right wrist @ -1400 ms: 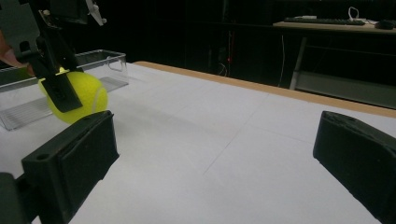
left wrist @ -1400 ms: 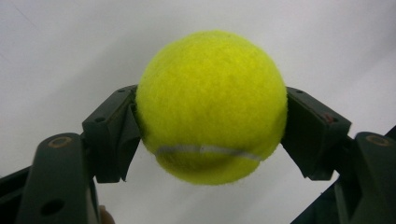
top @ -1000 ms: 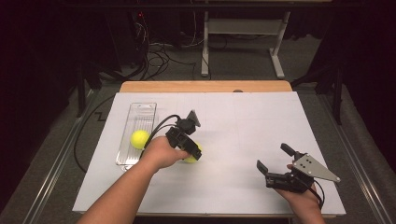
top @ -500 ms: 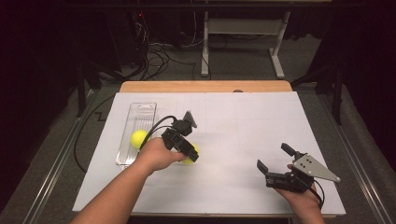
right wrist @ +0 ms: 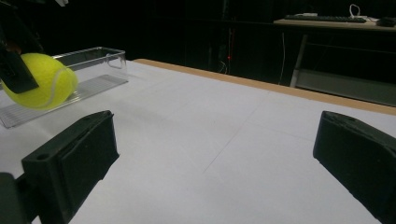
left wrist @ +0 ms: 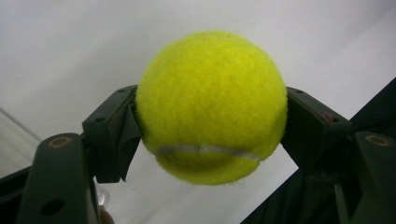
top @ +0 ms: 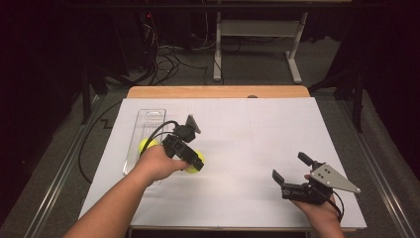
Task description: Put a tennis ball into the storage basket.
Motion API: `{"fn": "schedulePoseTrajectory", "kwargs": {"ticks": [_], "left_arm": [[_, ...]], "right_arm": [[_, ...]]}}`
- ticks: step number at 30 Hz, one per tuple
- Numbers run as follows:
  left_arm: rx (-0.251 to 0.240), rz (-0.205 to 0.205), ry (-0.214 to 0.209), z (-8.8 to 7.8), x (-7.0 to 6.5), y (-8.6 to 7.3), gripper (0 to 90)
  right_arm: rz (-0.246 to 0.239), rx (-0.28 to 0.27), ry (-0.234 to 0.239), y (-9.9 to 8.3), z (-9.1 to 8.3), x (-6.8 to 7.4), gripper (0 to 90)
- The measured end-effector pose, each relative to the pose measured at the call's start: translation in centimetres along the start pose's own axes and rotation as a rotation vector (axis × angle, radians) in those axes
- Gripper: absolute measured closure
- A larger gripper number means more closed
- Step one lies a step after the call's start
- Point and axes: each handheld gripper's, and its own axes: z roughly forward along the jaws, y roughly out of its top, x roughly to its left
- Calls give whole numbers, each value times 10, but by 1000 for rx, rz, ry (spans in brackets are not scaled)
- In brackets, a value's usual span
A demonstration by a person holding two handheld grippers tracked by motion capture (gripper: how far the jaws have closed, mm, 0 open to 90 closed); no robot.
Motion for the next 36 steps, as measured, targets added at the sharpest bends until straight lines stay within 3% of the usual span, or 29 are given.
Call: {"fn": "schedulePoseTrajectory", "kwargs": {"ticks": [36], "left_arm": [[-20,-115,75,-52,47,-43,272]], "right_arm": [[1,2,-4,0,0,0,1]]}}
